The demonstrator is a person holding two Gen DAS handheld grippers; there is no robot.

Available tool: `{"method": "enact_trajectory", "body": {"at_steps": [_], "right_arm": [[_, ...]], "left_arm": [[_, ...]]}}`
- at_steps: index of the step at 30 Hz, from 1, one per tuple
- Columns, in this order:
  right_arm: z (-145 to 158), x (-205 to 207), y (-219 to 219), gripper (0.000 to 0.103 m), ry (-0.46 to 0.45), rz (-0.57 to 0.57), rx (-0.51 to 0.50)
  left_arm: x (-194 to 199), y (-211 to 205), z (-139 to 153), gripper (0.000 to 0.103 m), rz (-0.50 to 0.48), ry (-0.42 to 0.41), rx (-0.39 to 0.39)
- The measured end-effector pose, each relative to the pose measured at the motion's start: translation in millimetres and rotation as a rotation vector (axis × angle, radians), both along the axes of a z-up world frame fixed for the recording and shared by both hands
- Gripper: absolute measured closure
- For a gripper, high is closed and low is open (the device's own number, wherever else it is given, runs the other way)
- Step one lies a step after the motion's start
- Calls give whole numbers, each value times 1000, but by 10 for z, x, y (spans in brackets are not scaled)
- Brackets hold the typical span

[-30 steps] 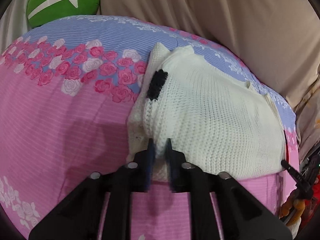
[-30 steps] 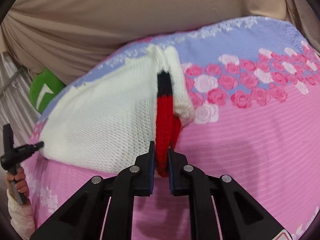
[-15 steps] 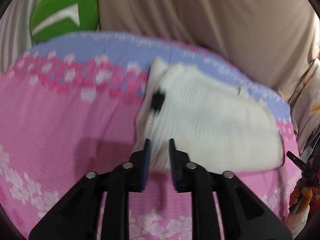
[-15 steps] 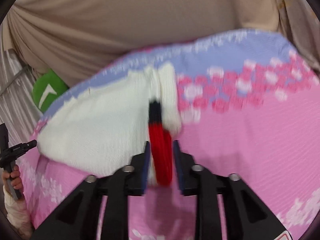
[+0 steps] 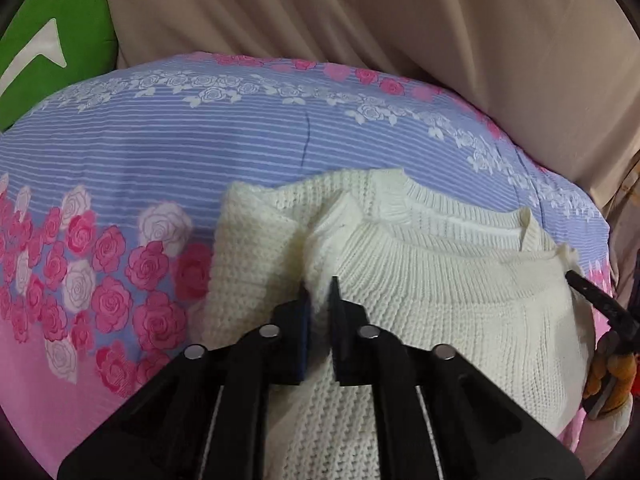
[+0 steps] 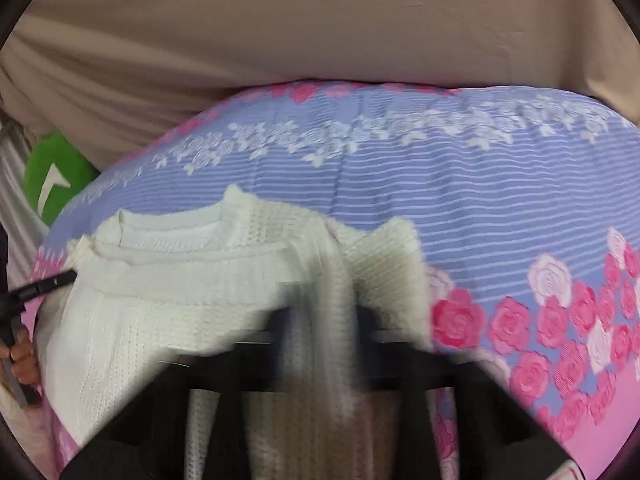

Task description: Fold small clothes

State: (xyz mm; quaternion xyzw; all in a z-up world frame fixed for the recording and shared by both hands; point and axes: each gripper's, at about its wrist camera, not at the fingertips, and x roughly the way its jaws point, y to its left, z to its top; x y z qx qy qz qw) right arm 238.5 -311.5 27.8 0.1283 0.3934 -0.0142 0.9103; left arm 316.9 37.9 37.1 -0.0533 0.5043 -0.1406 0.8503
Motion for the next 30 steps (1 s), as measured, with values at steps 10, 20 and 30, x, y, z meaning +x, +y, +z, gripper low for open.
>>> {"method": "enact_trajectory", "body": {"at_steps": [10, 20, 30], "right_arm": [[269, -209, -268, 96, -150, -77, 39], [621, -627, 312, 86, -250, 22, 27], [-229, -889, 1618, 100, -38, 401, -58]], "left_arm": [[181, 91, 323, 96, 54, -135, 21], [-379, 82, 599, 93, 78, -242, 43], [-1136, -573, -1, 91, -184, -94, 151]]}}
